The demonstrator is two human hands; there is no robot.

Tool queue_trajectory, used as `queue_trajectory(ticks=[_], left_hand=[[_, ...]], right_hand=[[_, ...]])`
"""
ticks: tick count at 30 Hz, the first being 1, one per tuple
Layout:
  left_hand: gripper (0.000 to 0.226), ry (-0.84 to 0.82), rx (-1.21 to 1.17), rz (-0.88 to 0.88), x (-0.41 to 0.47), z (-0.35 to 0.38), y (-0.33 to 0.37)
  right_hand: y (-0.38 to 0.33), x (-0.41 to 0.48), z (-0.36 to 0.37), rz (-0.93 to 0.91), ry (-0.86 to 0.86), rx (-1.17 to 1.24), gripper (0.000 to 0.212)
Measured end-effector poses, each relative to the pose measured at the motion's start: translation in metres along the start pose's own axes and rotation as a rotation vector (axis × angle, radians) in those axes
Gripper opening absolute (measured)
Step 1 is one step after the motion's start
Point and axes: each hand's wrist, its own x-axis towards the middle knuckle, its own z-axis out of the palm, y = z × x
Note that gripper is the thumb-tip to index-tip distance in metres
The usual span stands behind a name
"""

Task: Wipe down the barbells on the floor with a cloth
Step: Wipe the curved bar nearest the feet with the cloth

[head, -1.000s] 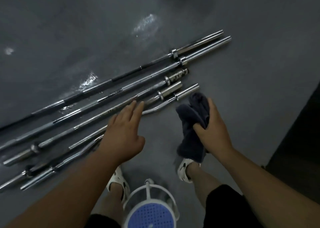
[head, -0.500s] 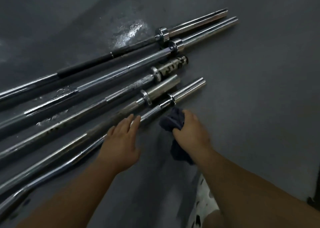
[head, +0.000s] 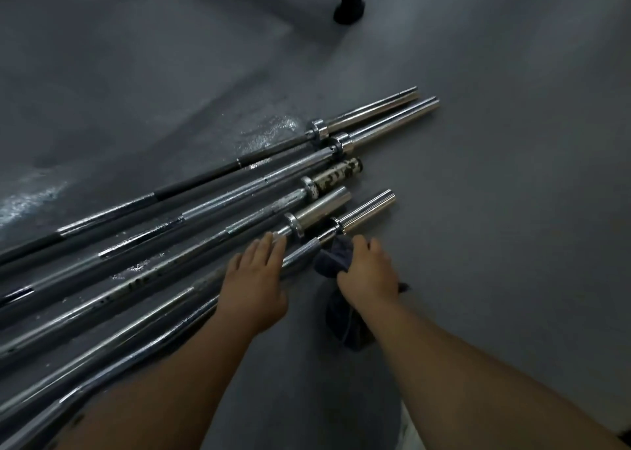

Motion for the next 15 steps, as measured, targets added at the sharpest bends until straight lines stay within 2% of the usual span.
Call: queue_trajectory(ticks=[6, 15], left_hand=[[0.085, 0.067, -0.008, -0.06, -0.032, -0.015, 0.026], [0.087, 0.113, 0.02, -0.109, -0.09, -0.033, 0.074]], right_hand=[[0.006, -0.041, -0.019, -0.086, -0.004, 0.004, 0.057], [0.032, -0.1, -0.054, -0.176, 0.085, 0.032, 0.054]])
